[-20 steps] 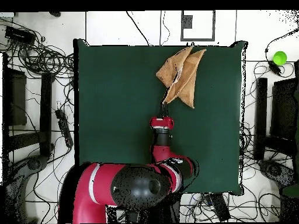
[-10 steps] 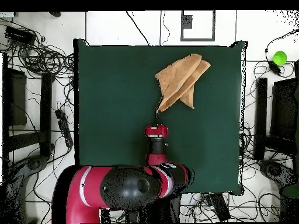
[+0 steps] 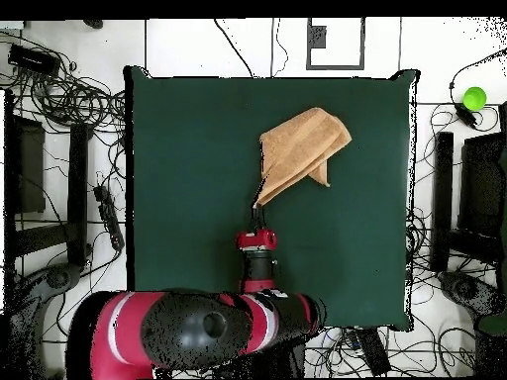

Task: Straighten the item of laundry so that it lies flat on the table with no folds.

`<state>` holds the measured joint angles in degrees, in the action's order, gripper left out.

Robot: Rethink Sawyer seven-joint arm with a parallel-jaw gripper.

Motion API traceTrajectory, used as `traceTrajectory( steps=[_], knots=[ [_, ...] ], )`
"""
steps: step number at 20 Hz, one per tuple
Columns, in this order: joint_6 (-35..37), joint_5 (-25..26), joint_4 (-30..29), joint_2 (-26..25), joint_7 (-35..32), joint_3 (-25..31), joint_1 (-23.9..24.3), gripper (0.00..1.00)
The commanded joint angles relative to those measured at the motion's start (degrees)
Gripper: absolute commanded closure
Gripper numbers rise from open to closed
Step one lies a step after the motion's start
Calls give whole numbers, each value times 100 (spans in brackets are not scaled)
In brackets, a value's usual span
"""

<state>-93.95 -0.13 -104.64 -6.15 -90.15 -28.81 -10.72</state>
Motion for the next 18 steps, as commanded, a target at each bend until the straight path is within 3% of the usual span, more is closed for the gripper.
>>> traceTrajectory(
  steps=[1, 6, 9, 13, 18],
  knots=[
    [-158, 641, -793, 664, -711, -103, -461, 100],
    [-22, 1475, -1266, 1351, -804, -429, -653, 100],
    [206, 1731, -1317, 1440, -615, -500, -770, 100],
    [1001, 1422, -1178, 1006, 127, -654, -1163, 100],
    [2146, 24, -880, 32, 1250, -950, -1820, 100]
  ],
)
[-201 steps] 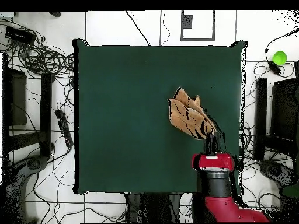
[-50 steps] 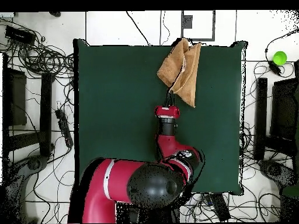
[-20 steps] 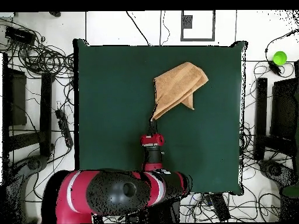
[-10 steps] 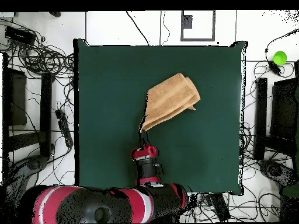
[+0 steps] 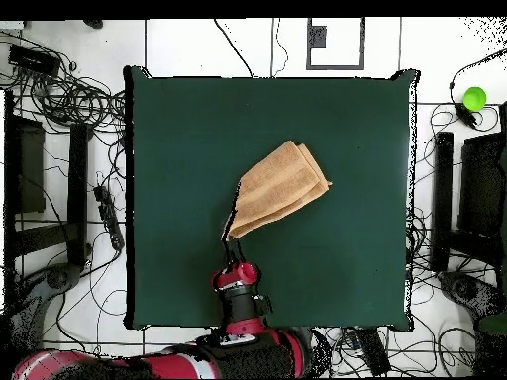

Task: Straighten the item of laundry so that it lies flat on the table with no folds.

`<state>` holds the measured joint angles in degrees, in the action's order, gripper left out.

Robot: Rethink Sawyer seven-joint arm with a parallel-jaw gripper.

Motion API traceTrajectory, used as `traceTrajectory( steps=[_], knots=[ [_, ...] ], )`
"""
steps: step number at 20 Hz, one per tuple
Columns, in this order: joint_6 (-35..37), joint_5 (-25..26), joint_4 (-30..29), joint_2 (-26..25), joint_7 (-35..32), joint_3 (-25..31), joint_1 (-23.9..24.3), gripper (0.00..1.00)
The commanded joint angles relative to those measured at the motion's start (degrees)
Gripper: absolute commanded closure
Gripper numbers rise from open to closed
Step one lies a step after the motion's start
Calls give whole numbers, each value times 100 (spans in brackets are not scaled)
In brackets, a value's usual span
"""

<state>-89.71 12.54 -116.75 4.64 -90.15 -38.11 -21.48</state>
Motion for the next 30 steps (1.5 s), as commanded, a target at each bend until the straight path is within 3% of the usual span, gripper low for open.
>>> traceTrajectory(
  steps=[1, 6, 8, 12, 14, 19, 24, 27, 30],
  knots=[
    [1894, -1458, 389, -1199, 1333, -65, -842, 100],
    [3036, -2961, 804, -2271, 1857, -439, -1550, 100],
    [3458, -3300, 906, -2604, 1919, -622, -1790, 100],
    [4230, -3358, 1130, -3177, 1742, -1046, -2166, 100],
    [4678, -3273, 1208, -3386, 1642, -1257, -2361, 100],
    [5009, -2876, 1404, -3770, 1035, -1573, -2407, 100],
    [5134, -1778, 1571, -3555, 467, -1460, -2152, 100],
    [4938, -1217, 1470, -3444, 242, -1451, -2025, 100],
    [4246, -705, 1177, -3508, 46, -1576, -1732, 100]
  ],
)
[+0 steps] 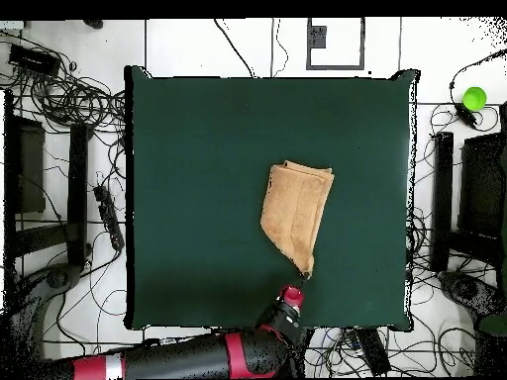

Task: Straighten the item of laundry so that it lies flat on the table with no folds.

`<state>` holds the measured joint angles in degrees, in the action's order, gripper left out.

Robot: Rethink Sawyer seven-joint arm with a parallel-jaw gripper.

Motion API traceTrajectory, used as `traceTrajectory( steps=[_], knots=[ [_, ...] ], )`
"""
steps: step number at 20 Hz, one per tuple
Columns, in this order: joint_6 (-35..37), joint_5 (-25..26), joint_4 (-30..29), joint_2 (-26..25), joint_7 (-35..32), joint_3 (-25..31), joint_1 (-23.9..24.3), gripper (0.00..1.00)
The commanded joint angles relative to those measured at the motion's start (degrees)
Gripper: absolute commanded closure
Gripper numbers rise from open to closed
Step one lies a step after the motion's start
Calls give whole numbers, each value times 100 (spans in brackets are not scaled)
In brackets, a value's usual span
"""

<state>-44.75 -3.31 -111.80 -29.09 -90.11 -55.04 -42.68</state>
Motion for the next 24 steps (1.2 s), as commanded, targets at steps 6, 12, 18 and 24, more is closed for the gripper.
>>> traceTrajectory(
  steps=[6, 12, 18, 24],
  knots=[
    [-2174, 1212, 143, -441, 32, -174, 1235, 100],
    [-3646, 866, -131, -633, 198, -353, 2047, 100],
    [-5457, 1267, -631, 346, -186, -631, 2932, 100],
    [-5126, 1913, -528, 1175, -550, -831, 3292, 100]
  ],
)
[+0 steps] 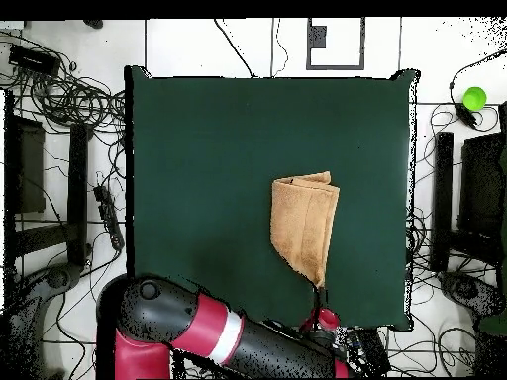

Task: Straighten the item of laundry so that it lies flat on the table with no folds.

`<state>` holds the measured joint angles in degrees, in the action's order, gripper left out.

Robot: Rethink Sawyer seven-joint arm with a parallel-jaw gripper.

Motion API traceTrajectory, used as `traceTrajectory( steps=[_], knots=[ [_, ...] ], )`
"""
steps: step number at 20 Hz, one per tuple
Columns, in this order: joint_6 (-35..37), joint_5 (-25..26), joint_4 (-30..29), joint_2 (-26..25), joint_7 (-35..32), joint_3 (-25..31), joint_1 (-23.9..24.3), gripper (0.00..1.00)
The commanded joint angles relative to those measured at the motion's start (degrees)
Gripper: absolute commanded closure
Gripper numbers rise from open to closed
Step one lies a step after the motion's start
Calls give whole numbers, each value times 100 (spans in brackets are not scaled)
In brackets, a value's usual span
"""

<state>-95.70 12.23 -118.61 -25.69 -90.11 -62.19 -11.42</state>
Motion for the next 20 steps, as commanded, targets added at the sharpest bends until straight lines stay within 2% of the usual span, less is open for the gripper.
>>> traceTrajectory(
  steps=[1, 3, 5, 6, 9, 10, 20],
  knots=[
    [30, 352, 171, 889, -501, -86, 181, 100],
    [106, 384, 199, 1008, -398, -48, 253, 100],
    [429, 362, 225, 1201, -405, 92, 39, 100],
    [726, 129, 229, 1234, -359, 345, -248, 100],
    [1171, -95, 109, 1417, -344, 582, -463, 100],
    [1123, -138, 64, 1469, -258, 650, -512, 0],
    [1214, -77, 43, 1598, -203, 675, -634, 0]
  ],
)
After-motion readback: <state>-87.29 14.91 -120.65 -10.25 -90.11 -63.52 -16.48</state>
